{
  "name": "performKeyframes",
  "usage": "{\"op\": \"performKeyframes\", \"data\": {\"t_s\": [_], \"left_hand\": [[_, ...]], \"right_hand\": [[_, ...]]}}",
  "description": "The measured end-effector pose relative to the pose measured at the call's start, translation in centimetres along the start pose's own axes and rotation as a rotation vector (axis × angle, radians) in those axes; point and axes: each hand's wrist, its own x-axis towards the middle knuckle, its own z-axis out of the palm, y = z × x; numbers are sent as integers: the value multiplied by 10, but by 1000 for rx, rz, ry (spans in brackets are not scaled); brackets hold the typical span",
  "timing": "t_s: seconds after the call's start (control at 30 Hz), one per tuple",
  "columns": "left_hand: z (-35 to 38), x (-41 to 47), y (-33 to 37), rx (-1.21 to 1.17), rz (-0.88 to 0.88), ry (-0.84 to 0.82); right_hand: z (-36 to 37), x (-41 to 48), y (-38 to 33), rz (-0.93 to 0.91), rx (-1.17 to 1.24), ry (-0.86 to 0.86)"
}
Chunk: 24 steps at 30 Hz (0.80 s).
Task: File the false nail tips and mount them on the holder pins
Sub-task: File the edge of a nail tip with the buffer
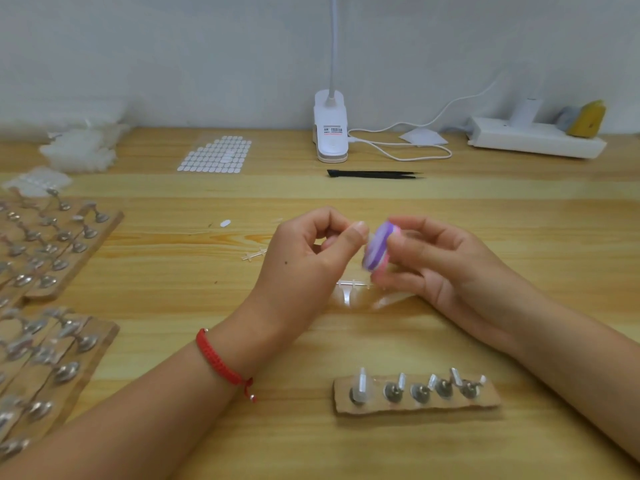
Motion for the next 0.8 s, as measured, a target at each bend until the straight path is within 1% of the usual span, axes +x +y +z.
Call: {"op": "performKeyframes", "data": {"t_s": [0.07, 0.13, 0.23, 0.4, 0.53, 0.57, 0.67, 0.8], "left_hand": [[0, 1, 0, 9, 8, 10], [0, 2, 0, 11, 5, 11], [-1, 1, 0, -29, -17, 21], [0, 1, 0, -16, -10, -13], [0, 1, 1, -37, -34, -35], [0, 1, 1, -41, -29, -25], [-1, 2, 1, -34, -22, -9], [-1, 2, 1, -20, -30, -55]], "right_hand": [[3, -3, 2, 6, -110, -67], [4, -3, 3, -12, -68, -46], [0, 0, 1, -8, 83, 11], [3, -1, 4, -31, 12, -30], [0, 1, 2, -36, 139, 37], [0, 1, 2, -30, 127, 34], [3, -1, 3, -20, -28, -11], [1, 1, 2, -34, 79, 41]]}}
